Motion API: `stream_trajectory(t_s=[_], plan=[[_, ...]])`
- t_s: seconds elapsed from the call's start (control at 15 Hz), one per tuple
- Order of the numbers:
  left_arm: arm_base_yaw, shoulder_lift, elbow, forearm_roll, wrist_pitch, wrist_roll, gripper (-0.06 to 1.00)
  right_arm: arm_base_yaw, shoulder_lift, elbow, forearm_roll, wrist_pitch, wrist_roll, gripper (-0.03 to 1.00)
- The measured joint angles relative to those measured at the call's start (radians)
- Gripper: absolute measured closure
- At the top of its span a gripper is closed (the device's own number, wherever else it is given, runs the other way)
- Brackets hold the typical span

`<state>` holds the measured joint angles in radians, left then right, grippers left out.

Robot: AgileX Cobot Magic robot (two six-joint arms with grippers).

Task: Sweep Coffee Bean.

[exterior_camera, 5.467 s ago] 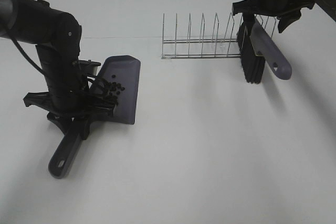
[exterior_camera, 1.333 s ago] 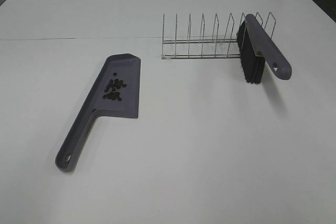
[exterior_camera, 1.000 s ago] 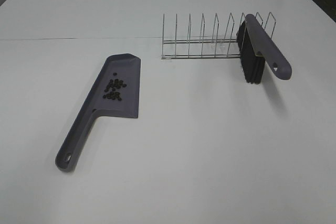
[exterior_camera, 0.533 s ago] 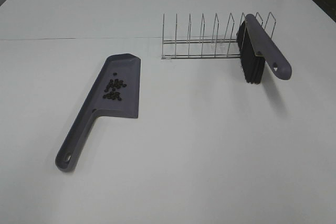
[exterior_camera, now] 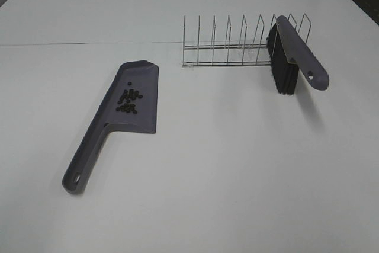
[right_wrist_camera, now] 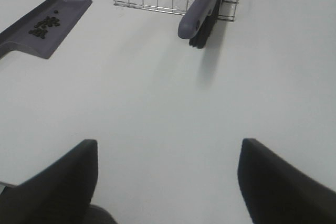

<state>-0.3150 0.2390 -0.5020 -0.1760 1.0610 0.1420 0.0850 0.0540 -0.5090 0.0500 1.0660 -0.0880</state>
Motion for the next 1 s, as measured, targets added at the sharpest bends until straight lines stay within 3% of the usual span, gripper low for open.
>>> stream_trajectory(t_s=[0.2,0.4,1.0], plan=[[0.199,-0.125,0.0,0.002,0.001,0.0,0.38,-0.096,-0.014,0.0,0.015,-0.002,0.0,0.26],[0.301,-0.232,0.0,0.002,0.001,0.0,0.38,-0.101,-0.057,0.001,0.023,-0.005,0.0,0.26],[0.308,-0.246,0.0,0.002,0.001,0.0,0.38,-0.101,-0.06,0.003,0.033,-0.005,0.0,0.26]])
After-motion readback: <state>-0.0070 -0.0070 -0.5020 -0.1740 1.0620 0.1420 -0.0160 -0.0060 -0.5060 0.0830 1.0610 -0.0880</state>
